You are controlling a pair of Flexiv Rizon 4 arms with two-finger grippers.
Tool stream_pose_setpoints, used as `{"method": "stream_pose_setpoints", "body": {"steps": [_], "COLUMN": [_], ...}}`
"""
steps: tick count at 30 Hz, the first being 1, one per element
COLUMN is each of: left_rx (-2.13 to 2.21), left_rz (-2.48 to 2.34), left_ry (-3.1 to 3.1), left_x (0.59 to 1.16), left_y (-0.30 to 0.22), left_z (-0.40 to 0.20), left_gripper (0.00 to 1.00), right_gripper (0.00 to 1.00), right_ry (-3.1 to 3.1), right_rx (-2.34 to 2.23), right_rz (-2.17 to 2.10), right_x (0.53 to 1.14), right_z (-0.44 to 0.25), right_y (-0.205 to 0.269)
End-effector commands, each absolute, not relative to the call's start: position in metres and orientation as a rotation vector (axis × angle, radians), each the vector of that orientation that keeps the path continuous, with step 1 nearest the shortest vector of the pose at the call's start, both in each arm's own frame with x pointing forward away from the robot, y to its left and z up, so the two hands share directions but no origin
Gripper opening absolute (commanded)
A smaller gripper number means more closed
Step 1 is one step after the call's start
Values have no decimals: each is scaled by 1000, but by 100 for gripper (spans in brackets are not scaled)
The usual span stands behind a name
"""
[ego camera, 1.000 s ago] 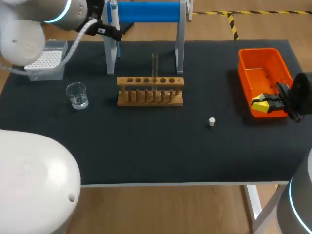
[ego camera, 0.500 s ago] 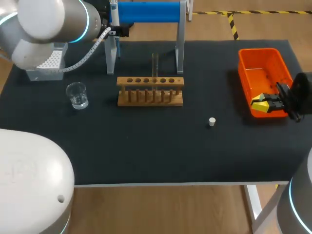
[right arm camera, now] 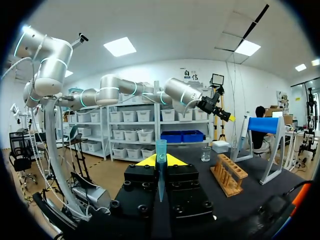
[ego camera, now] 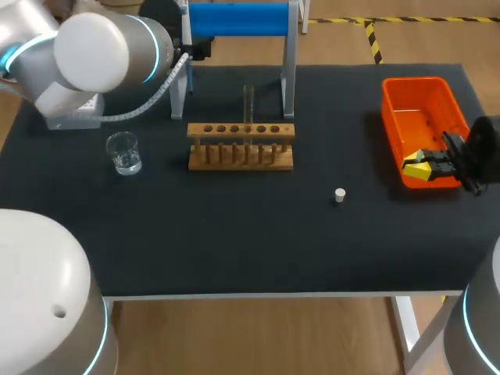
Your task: Invert the test tube, pick up the pipette, mount the tip to pipette, aspirate from beaker and dispense into the tube, eject the tip, return the pipette, and cap with the stopper.
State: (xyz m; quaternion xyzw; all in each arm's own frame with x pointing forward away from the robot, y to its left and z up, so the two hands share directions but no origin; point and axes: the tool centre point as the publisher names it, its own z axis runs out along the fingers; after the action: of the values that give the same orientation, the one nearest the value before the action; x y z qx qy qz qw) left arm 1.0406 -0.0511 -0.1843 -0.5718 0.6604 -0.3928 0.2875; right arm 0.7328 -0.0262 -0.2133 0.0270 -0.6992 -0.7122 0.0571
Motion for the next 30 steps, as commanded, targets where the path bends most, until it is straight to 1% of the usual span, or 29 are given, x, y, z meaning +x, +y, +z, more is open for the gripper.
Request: {"method": "stream_pose_setpoints", "body": {"steps": [1, 21, 30], "left_rx": [-1534, -1518, -1531], "left_rz": [-1040, -1011, -982], "left_ry": [1732, 1716, 1697], "left_x": [1051, 1098, 1110], "left_y": [-61, -80, -78], "left_z": [-186, -199, -202], "left_gripper": [100, 100, 100], "right_gripper": [0, 0, 0], "right_ry": [-2120, -2120, -2120], "right_rx": [84, 84, 84], "right_rz": [-2159, -2159, -2159], "right_x": [732, 732, 732], "right_z": [-213, -213, -213], "right_y": [-27, -27, -27]}}
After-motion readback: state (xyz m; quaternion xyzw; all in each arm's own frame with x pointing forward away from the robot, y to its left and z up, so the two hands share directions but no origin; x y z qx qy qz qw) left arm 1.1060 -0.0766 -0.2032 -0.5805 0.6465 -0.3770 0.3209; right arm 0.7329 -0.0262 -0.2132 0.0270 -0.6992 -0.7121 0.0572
